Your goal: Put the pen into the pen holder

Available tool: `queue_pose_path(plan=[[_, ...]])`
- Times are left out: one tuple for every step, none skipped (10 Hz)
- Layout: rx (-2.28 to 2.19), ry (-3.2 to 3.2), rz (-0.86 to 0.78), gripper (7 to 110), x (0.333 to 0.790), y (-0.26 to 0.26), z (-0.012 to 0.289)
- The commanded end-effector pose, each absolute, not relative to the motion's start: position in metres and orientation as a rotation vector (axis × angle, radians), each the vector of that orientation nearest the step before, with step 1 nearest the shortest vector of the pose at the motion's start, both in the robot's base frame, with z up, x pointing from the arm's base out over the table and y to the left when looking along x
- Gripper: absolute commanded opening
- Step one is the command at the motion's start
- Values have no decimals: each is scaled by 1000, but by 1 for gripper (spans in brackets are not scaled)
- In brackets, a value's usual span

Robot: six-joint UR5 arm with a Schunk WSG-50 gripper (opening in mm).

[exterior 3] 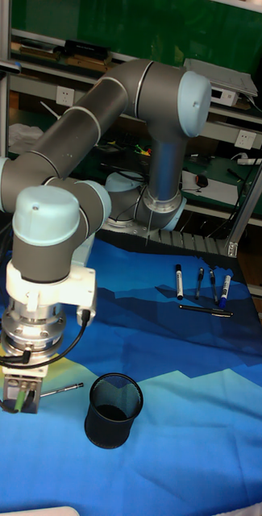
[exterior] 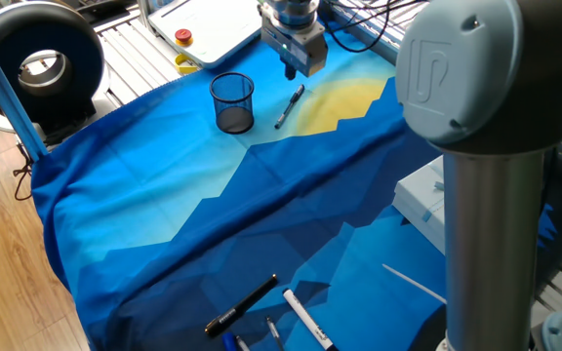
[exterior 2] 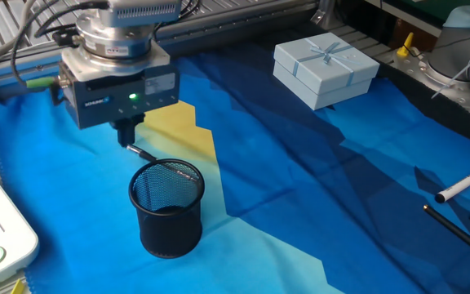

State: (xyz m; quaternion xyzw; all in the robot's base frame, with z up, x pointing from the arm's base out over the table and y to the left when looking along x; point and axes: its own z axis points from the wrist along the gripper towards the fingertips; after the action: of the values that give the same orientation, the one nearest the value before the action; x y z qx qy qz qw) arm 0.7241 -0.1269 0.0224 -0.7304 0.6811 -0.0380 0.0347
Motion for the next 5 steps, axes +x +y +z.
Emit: queue_pose_path(plan=[[-2295, 1947, -90, 7, 734, -116, 11], [-2316, 1953, -82, 44, 728, -118, 9], [-2348, 1999, -89, 44, 719, -129, 10], [-2355, 2024, -61, 44, 712, -130, 12], [-2365, 2029, -60, 44, 709, -132, 16]])
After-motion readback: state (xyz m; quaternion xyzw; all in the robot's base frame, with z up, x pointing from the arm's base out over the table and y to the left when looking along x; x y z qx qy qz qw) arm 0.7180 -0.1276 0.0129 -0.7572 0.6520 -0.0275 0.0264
